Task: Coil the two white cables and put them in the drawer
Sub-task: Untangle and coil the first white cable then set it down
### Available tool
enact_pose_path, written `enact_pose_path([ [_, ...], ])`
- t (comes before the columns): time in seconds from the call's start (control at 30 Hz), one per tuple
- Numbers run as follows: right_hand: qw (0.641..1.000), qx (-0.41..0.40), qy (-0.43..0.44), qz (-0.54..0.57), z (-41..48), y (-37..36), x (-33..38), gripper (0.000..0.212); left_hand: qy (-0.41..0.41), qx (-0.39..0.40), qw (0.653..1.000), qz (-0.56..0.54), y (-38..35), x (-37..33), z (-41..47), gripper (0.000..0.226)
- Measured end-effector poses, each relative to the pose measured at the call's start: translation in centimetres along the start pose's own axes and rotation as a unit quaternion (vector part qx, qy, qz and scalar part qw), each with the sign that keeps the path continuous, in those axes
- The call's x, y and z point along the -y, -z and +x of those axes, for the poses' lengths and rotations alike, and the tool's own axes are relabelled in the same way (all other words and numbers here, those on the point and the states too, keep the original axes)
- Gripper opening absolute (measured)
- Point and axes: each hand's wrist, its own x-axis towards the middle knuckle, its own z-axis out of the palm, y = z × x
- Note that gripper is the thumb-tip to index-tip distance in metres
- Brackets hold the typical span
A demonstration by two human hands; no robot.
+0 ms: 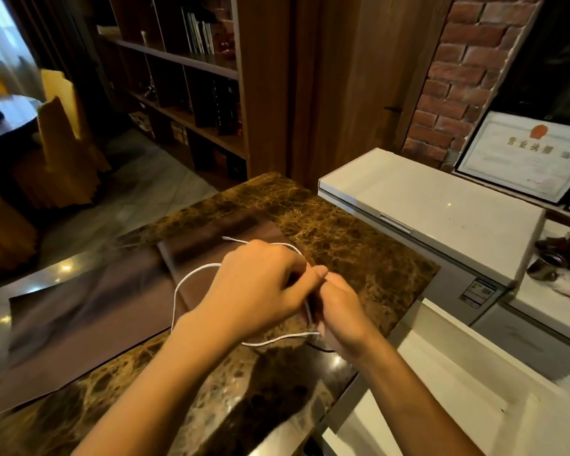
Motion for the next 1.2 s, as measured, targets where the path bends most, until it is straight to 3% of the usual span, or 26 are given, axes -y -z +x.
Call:
enact_pose_path([
  [0.1,0.999,0.003,-0.035,0.017,-1.1,-1.1,-1.3,0.030,0.008,0.001,0.999,-0.040,-0.7,1.0,0.7,0.054],
  [0.23,0.993,0.058,-0.048,0.090,-2.5,-1.7,-1.9,0.044,0.025,0.001,0.992,-0.121,-1.8,1.9,1.0,0.058],
  [0.4,0.995,0.068,-0.029,0.072,-3.7,-2.2,-1.6,0.051,0.037,-0.012,0.967,-0.251,-3.2,2.2,1.0,0.063],
  [0.5,0.995,0.068,-0.014,0.069,-4.3,-2.3,-1.0,0.042,0.063,-0.024,0.936,-0.345,-4.3,2.3,0.5,0.067],
  [0.6,0.986,0.092,-0.017,0.136,-4.5,-2.4,-0.7,0.035,0.117,-0.044,0.882,-0.453,-5.7,1.7,-0.4,0.064],
  [0.73,0.976,0.090,-0.015,0.197,-4.1,-2.1,-0.1,0.031,0.177,-0.091,0.841,-0.504,-7.8,1.1,-2.1,0.057],
  [0.9,0.971,0.084,-0.016,0.225,-3.1,-1.6,0.6,0.029,0.197,-0.078,0.805,-0.554,-10.1,0.5,-4.4,0.051],
  [1.03,0.970,0.076,-0.013,0.231,-1.6,-1.2,0.6,0.030,0.200,-0.089,0.813,-0.539,-10.6,-0.6,-5.5,0.043],
  [1.13,0.970,0.071,-0.015,0.233,-0.6,-0.6,0.7,0.029,0.233,-0.046,0.835,-0.496,-11.2,-1.2,-6.6,0.030],
  [1.2,0.978,0.053,-0.015,0.200,0.0,-0.2,0.5,0.030,0.235,-0.013,0.863,-0.447,-11.4,-1.6,-7.2,0.036],
])
